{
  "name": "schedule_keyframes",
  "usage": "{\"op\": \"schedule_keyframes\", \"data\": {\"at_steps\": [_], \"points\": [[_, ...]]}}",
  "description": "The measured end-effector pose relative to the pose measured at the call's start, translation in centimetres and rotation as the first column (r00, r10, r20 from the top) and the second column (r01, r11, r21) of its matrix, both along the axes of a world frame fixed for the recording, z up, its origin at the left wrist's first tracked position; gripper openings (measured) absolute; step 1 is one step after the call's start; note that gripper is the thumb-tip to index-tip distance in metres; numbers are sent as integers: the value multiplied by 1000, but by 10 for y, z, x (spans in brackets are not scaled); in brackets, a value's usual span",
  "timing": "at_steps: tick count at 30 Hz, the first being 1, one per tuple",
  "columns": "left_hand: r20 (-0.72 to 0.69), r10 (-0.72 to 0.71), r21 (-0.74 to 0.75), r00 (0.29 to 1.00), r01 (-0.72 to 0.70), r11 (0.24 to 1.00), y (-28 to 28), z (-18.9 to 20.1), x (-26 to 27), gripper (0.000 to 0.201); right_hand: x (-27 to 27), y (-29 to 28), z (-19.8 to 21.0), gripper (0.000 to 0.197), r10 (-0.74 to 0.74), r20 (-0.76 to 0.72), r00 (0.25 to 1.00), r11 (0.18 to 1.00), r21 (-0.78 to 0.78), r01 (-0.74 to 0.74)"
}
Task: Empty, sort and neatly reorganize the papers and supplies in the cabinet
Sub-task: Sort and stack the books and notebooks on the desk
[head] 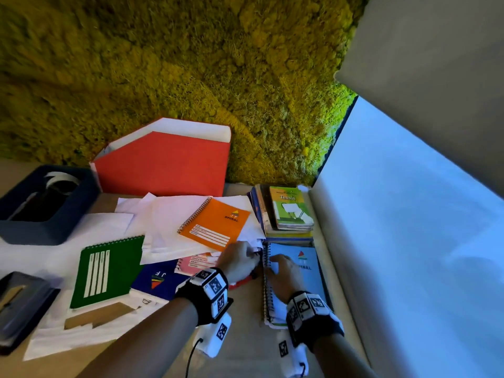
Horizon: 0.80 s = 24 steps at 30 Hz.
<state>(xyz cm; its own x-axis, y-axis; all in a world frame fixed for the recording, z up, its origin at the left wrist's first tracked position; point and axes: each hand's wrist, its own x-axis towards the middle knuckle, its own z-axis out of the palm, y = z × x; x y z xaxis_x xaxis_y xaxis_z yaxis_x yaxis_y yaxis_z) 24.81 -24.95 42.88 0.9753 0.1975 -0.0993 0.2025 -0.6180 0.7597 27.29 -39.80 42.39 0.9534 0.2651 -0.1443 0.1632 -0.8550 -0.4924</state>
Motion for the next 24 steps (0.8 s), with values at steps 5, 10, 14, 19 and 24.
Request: {"op": "schedule_keyframes", "data": {"at_steps": [5,10,14,19,24], "points": [[129,40,44,991,-46,998,52,15,13,11,11,49,17,31,0,22,1000,1000,27,-1],[182,136,140,974,-163,977,120,36,30,15,27,98,40,30,-26,53,998,997,75,22],[33,168,236,985,-171,957,168,34,46,25,36,128,50,29,-74,58,996,997,21,73],[-215,110,228,970,-59,972,203,9,56,46,34,151,49,41,-256,-186,949,967,-64,248],[-275,75,157,959,-32,987,205,2,55,27,38,169,41,26,-347,-313,884,937,-82,338]]}}
